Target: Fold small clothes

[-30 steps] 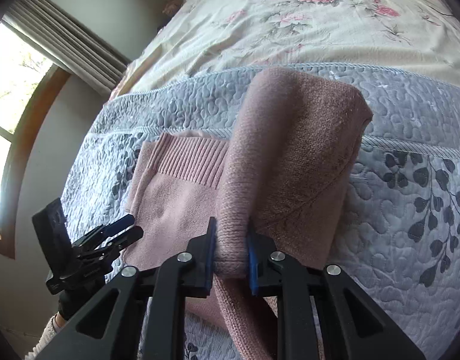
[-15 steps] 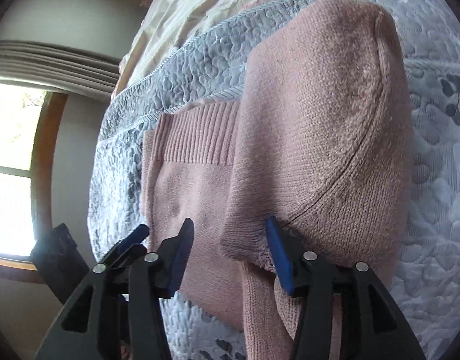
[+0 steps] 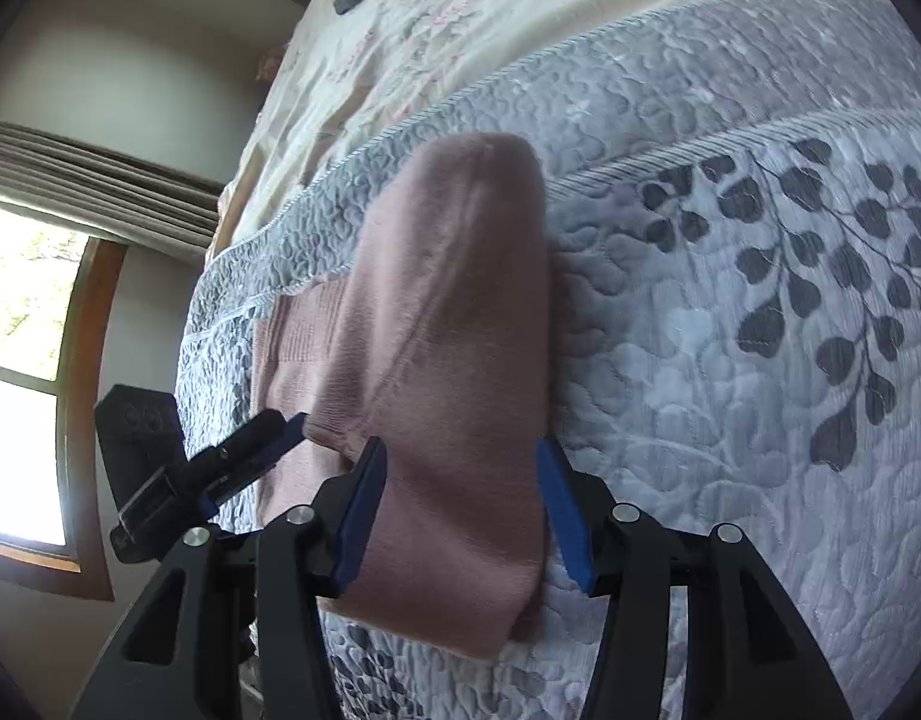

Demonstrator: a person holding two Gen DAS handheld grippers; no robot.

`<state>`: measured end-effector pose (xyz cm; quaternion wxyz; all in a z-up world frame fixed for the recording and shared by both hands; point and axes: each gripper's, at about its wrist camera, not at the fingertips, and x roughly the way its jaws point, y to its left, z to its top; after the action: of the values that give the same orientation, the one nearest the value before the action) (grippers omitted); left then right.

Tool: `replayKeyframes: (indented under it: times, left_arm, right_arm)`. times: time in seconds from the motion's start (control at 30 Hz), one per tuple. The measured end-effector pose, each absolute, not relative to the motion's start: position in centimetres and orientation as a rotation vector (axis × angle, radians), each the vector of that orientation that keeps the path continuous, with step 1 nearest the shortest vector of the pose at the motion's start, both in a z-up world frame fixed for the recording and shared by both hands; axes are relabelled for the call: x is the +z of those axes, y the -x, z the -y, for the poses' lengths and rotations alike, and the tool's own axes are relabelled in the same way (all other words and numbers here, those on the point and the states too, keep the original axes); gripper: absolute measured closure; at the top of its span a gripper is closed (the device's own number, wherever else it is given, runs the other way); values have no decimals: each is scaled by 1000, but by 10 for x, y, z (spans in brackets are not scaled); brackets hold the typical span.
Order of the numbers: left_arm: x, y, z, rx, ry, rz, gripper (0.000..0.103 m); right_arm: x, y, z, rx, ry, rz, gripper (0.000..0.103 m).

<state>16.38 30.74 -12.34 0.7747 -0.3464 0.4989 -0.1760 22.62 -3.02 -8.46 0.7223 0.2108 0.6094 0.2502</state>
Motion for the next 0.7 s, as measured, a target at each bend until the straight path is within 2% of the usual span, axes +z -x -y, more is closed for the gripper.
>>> replayKeyframes:
  times: [0.2,0.33,0.4,0.47,0.53,0.57,0.7]
  left_arm:
    - [-145,-189,-284,-380,792,-1144,37]
    - [-154,-198,-270,-395,817,-1161,42]
    - [-155,-200,-263,-395,821,-1165,52]
    - [-156,-201,-261,-394,817,-1159,68]
    - [-155,-200,-261,-387,828,-1142,78]
    - [-154,-199,-262,-383,836,-1134,82]
    - [-143,-192,-268,-392,852,-1078,84]
  right_arm:
    - [-121,-212,59,535,-502,-1373,50]
    - [-134,-206,65,535,-508,-1380,50]
    - [-136,-204,68,535,-497,-1376,50]
    - [-138,-202,69,535,-492,-1372,50]
    - [-138,-201,69,536,-490,-1368,50]
    - [-138,-200,69,535,-485,-1367,50]
    - [-137,-192,68,534,-474,-1362,50]
